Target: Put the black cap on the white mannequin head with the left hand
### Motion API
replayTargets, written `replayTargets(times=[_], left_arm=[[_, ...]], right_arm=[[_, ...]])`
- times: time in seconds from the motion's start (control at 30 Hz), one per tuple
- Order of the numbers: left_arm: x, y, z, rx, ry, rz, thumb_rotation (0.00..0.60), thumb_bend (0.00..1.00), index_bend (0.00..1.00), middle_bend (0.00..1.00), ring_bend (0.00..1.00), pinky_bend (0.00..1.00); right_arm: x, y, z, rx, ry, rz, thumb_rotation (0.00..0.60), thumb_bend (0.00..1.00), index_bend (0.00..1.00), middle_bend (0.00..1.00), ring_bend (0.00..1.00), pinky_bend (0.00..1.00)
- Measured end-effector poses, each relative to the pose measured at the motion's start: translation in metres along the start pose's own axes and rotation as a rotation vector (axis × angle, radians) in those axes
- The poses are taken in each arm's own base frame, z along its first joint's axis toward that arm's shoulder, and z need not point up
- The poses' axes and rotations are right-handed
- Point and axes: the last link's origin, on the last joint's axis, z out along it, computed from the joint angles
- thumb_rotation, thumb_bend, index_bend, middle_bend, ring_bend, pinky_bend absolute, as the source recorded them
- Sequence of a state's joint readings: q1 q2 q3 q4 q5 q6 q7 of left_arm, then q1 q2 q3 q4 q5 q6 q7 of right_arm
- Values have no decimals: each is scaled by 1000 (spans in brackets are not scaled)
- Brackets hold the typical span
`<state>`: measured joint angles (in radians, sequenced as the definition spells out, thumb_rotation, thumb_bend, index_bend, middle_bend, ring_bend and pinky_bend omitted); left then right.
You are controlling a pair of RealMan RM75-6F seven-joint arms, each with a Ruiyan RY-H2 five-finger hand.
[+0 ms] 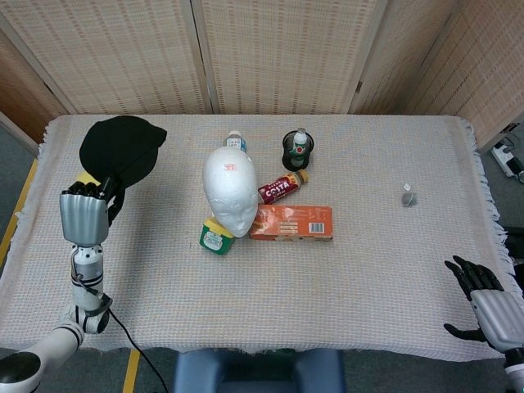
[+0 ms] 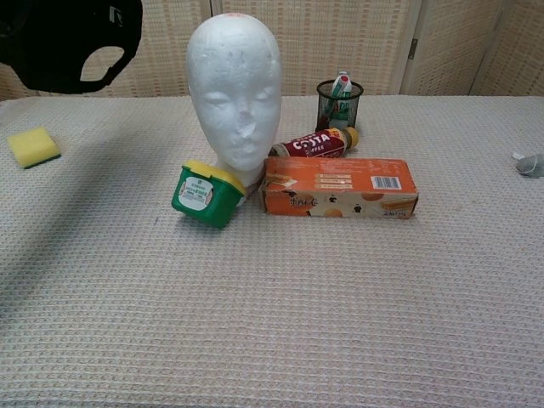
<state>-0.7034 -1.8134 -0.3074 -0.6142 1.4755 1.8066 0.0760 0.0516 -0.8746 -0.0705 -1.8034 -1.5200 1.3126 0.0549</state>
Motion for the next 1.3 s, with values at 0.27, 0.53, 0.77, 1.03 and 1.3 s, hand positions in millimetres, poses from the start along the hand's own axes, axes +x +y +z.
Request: replayTargets(times=[0.27,0.53,0.77,1.03,1.3], left_arm=[[8,40,57,-45,78,-24,600,601,646,1000,993,974],[12,95,63,-151,96,-70,600,600,653,1000,993,974],[11,137,47,-225,81,-123,600,594,655,1000,993,973],[6,163,13,-276,29,-172,600,592,657,1000,993,972],[-6,171,-26,-305,-60,-200,600,557,609,1000,989,971]], right_arm=[[3,3,2,-13,3,8,600,68,0,0,0,0],[8,6,1,-18,18,26,600,67,0,0,0,0],[14,10,-1,-17,26,43,600,68,0,0,0,0],[21,14,-6,-16,51,56,600,66,0,0,0,0],[22,14,-6,-15,55,59,600,68,0,0,0,0]])
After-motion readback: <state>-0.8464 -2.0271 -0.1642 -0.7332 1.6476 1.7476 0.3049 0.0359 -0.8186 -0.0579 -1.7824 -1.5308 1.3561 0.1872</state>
